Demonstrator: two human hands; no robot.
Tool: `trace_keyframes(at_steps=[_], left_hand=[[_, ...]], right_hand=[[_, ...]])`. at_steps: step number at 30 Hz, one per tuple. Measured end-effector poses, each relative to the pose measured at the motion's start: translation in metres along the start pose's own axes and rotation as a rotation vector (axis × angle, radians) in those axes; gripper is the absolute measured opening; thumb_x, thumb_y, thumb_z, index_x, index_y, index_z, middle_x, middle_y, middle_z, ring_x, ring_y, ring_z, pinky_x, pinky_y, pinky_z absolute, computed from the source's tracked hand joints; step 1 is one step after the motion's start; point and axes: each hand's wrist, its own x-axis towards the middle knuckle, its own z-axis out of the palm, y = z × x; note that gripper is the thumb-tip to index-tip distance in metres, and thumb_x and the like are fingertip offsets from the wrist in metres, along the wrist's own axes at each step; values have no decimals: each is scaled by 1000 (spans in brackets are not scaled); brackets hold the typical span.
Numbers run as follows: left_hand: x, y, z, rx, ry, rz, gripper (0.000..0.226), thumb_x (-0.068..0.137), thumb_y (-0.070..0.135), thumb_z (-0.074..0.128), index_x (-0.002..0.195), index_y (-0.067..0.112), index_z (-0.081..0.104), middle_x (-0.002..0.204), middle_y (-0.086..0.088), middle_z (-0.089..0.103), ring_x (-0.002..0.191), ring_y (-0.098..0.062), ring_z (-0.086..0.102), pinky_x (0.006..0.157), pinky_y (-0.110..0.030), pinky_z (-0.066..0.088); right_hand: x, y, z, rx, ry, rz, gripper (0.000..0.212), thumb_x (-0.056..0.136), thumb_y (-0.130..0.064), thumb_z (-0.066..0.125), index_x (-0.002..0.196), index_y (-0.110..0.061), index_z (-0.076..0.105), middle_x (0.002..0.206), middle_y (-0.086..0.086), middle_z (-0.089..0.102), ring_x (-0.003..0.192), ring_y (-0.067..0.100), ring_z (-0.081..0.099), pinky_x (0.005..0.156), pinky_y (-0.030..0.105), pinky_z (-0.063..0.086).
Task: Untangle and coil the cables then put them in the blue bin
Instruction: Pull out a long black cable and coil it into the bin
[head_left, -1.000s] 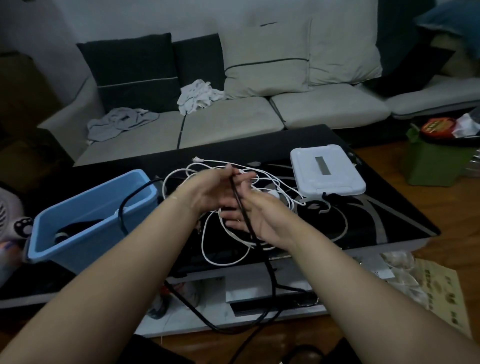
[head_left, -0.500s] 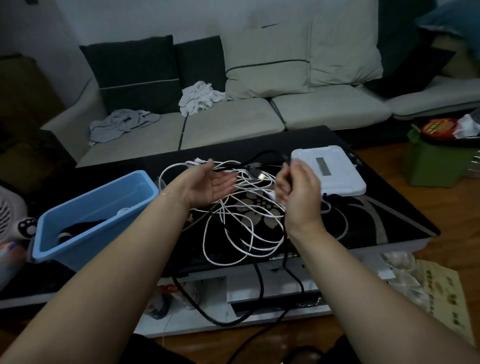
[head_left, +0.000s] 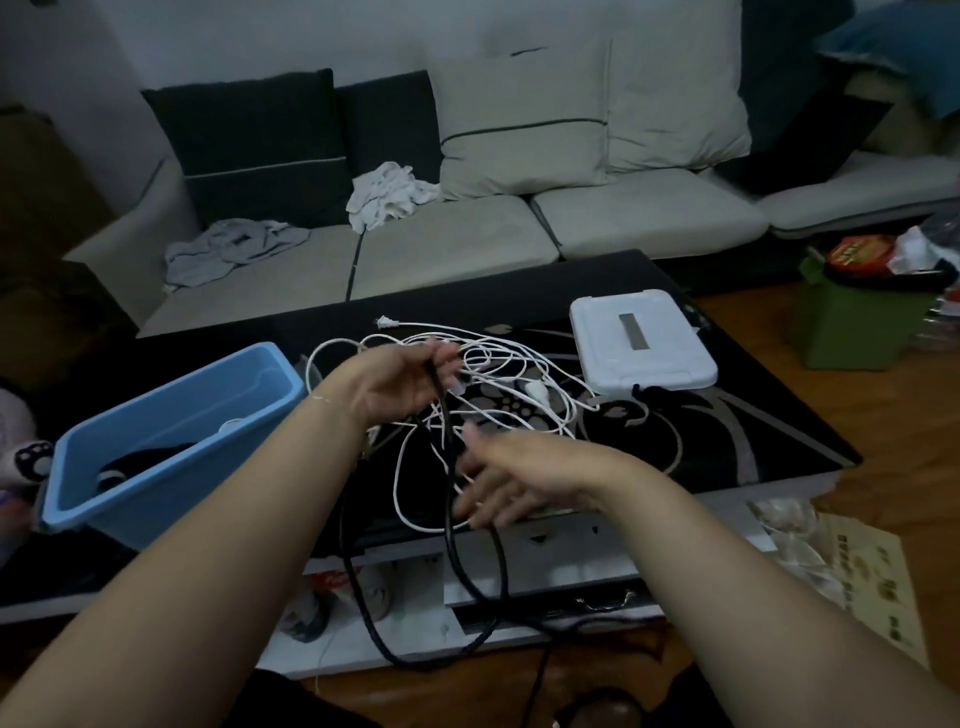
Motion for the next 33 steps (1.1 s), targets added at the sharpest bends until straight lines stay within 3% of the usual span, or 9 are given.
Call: trace_keyframes(at_steps=[3, 6, 9, 16, 21, 24, 26, 31, 33], left_hand=[[-14, -19, 8, 196, -182, -21, 19, 101, 10, 39, 97, 6, 57, 80, -4, 75, 72, -14, 72, 60, -24, 57], [-15, -32, 13, 377, -265, -41, 27, 100, 24, 43, 110, 2, 56, 64, -2, 67, 58, -14, 65, 59, -24, 55], [-9, -28, 10, 332, -163, -100, 51, 98, 51, 36, 106, 9, 64, 89, -3, 74, 86, -16, 70, 81, -29, 54], [1, -1, -13, 108, -140, -147, 75, 97, 61, 25, 115, 0, 64, 118, -14, 69, 99, -22, 71, 74, -32, 60], [12, 7, -23, 305, 232, -28, 41, 103, 39, 38, 83, 11, 60, 70, -1, 74, 45, -5, 63, 38, -13, 43], [16, 4, -35, 280, 224, 5, 38, 106, 33, 33, 92, 10, 59, 89, -10, 71, 58, -15, 71, 49, -23, 54], [17, 3, -37, 324, 213, 37, 40, 106, 37, 30, 98, 11, 59, 85, -8, 73, 61, -17, 72, 45, -22, 53], [22, 20, -28, 915, 440, 180, 60, 103, 47, 31, 72, 7, 63, 46, -1, 60, 34, -9, 55, 38, -17, 39], [20, 28, -27, 1212, 451, 159, 70, 101, 56, 27, 65, 7, 64, 45, -2, 57, 30, -9, 49, 39, -18, 37]], right_hand=[[13, -3, 0, 342, 181, -162, 43, 97, -51, 35, 122, -19, 50, 106, 7, 67, 97, 22, 66, 91, 36, 50], [24, -4, 6, 665, 279, -273, 28, 99, -41, 41, 103, -18, 57, 66, -3, 57, 56, 9, 53, 64, 26, 50], [23, -7, 3, 712, 540, -375, 30, 102, -32, 40, 85, -13, 55, 42, -11, 35, 35, 2, 27, 38, 18, 30], [6, -9, -3, 651, 742, -650, 42, 98, -40, 49, 60, -21, 43, 46, -9, 30, 40, 7, 25, 38, 20, 25], [-8, -10, -18, 729, 882, -835, 47, 92, -38, 52, 47, -26, 41, 47, -8, 33, 42, 10, 29, 45, 22, 37], [-12, -7, -28, 718, 863, -868, 42, 92, -37, 46, 53, -25, 54, 56, -5, 50, 44, 10, 36, 49, 23, 42], [-8, -5, -28, 618, 877, -854, 38, 94, -38, 43, 64, -27, 63, 64, -7, 58, 45, 7, 38, 50, 22, 42], [-8, -6, -28, 481, 859, -901, 30, 101, -28, 37, 90, -19, 64, 72, -10, 59, 51, 4, 41, 54, 20, 43], [-7, -5, -26, 448, 856, -872, 30, 103, -26, 35, 92, -18, 61, 74, -9, 62, 55, 6, 45, 58, 19, 45]])
